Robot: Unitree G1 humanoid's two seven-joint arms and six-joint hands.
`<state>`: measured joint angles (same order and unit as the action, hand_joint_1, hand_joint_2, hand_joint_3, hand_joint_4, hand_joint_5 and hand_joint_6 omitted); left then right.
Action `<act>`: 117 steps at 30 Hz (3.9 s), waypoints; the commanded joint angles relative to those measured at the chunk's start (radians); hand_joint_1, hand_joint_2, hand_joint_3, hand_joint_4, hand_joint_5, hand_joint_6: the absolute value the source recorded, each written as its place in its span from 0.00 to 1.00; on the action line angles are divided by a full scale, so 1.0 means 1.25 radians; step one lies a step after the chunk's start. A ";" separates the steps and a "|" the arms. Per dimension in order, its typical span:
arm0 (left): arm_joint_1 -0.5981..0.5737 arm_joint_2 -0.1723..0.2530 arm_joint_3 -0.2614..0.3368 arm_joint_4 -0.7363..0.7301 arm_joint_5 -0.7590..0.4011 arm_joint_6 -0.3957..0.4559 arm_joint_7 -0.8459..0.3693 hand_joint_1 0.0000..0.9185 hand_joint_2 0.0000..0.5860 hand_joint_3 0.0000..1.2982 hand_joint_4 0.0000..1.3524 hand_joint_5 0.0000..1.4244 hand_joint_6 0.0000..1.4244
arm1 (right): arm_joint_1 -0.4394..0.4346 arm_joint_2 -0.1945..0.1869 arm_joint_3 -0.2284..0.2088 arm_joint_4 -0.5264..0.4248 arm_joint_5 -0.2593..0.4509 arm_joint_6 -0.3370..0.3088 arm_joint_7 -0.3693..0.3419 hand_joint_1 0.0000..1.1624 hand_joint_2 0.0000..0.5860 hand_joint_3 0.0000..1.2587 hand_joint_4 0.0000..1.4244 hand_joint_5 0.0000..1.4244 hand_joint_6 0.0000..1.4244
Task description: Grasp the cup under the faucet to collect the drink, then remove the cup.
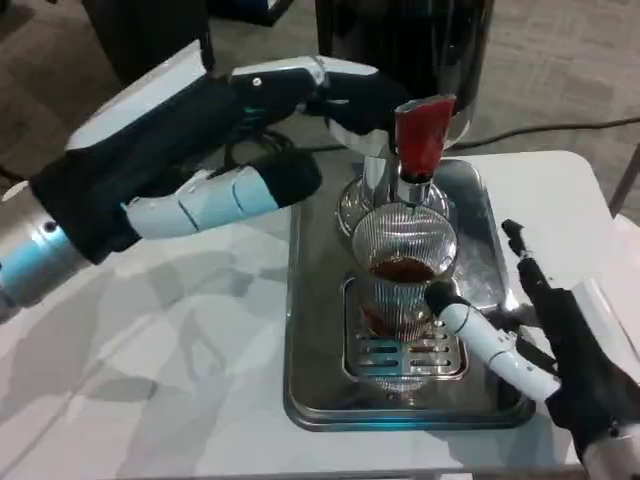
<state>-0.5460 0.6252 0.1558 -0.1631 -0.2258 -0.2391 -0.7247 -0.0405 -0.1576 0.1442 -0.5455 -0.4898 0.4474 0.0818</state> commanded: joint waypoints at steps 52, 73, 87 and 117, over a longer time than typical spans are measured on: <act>0.360 0.040 0.122 0.077 0.072 -0.088 0.050 0.18 0.31 0.24 0.17 0.19 0.13 | -0.006 0.033 0.038 0.054 -0.016 -0.063 -0.074 0.17 0.19 0.00 0.00 0.00 0.13; 0.393 0.041 0.116 0.072 0.071 -0.089 0.054 0.18 0.30 0.23 0.16 0.18 0.12 | -0.079 0.038 0.019 0.062 -0.008 -0.067 -0.077 0.17 0.16 0.00 0.00 0.01 0.15; 0.392 0.043 0.106 0.076 0.078 -0.084 0.052 0.19 0.30 0.23 0.16 0.18 0.12 | -0.105 0.048 0.048 0.128 -0.017 -0.070 -0.081 0.14 0.09 0.00 0.00 0.00 0.14; 0.413 0.063 0.097 0.076 0.073 -0.078 0.039 0.18 0.33 0.31 0.22 0.21 0.13 | -0.132 0.134 0.111 0.235 -0.176 -0.019 -0.198 0.27 0.36 0.00 0.00 0.03 0.14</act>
<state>-0.0439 0.6895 0.2880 -0.0717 -0.1443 -0.3365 -0.6689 -0.2174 0.0026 0.2757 -0.2745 -0.6963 0.4108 -0.1524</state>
